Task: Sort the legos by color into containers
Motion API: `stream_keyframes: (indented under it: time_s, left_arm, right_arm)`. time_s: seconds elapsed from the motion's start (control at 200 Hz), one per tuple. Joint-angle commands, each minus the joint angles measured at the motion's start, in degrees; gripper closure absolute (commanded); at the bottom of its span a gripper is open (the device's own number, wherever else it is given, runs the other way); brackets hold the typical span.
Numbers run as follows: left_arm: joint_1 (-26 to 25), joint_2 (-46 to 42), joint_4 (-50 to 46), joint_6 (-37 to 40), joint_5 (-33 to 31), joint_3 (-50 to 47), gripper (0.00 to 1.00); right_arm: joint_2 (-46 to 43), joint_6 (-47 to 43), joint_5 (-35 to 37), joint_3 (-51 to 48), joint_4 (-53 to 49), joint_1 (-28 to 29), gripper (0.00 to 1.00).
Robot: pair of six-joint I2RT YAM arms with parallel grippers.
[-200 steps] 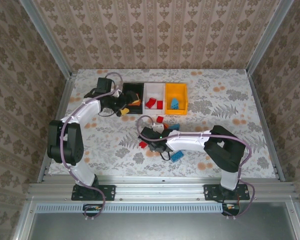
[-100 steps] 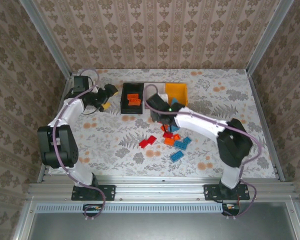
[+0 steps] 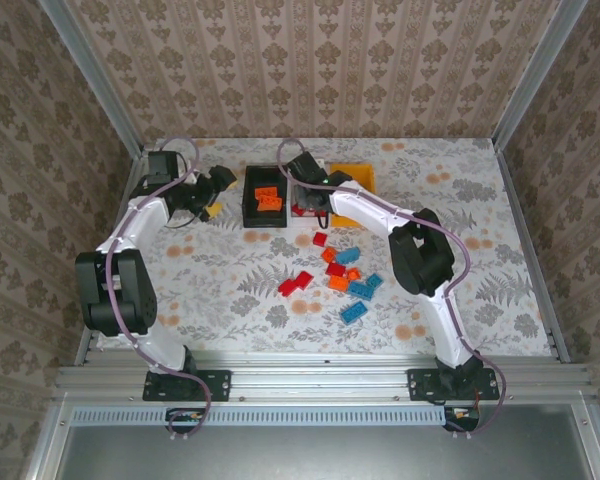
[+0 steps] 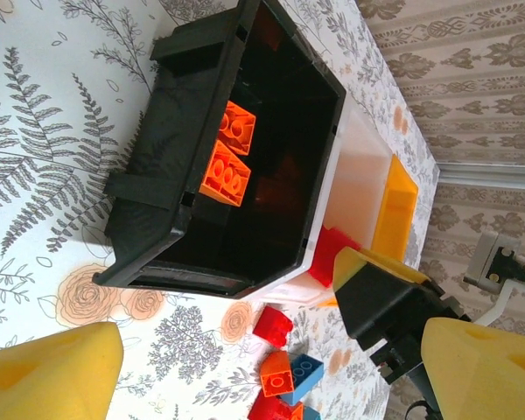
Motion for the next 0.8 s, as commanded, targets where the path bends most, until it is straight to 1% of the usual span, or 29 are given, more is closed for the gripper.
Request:
stream_keyframes:
  time_s: [0.0,0.055,0.17,0.255,0.35,0.425,0.48,0.64,0.68,0.705,0.73,0.795]
  left_arm:
    - [-0.4,1.3,1.3,-1.3,1.7,-0.4,0.1]
    - [-0.5,1.3,1.5,-1.3,1.9,-0.4,0.1]
    - [-0.9,1.0,1.6,-1.3,1.9,-0.4,0.1]
    - [-1.9,0.6,1.5,-1.1,1.9,-0.4,0.1]
    - [-4.4,0.4,0.8,-0.8,1.6,-0.2,0.1]
    - [-8.1,0.5,0.4,-0.5,1.3,-0.1,0.1]
    - [-11.8,1.1,0.1,-0.5,1.5,0.0,0.1]
    - [-22.5,4.4,-1.2,0.3,3.4,1.5,0.1]
    - [-24.3,5.1,-1.9,0.6,3.8,1.9,0.1]
    - [-24.5,5.4,-2.0,0.6,4.0,2.0,0.1]
    - [-26.6,5.5,-2.1,0.7,4.0,2.1,0.1]
    - [-28.0,5.8,-2.1,0.9,3.8,2.1,0.1]
  right_arm:
    - [0.6,-1.4,-0.7,2.5,-3.1,0.2,0.49]
    - [-0.3,-1.4,-0.7,2.4,-3.1,0.4,0.46]
    - [-5.8,-1.5,0.3,-1.3,-1.0,1.6,0.45]
    - [-12.5,-1.0,0.7,-7.8,2.3,2.5,0.44]
    - [-21.1,1.1,1.9,-18.6,4.7,2.6,0.44]
    - [-27.9,3.0,3.1,-28.5,6.0,2.6,0.44]
    - [-32.2,4.3,3.4,-35.1,5.7,2.6,0.44]
    - [-44.3,10.6,3.3,-50.9,2.7,2.5,0.44]
    - [-47.0,12.6,2.8,-54.6,2.2,2.5,0.43]
    - [-48.0,13.8,2.1,-56.6,2.0,2.4,0.42]
    - [-50.4,15.2,1.4,-58.7,1.9,2.3,0.41]
    - [-52.6,18.6,-0.7,-62.9,2.5,2.3,0.38]
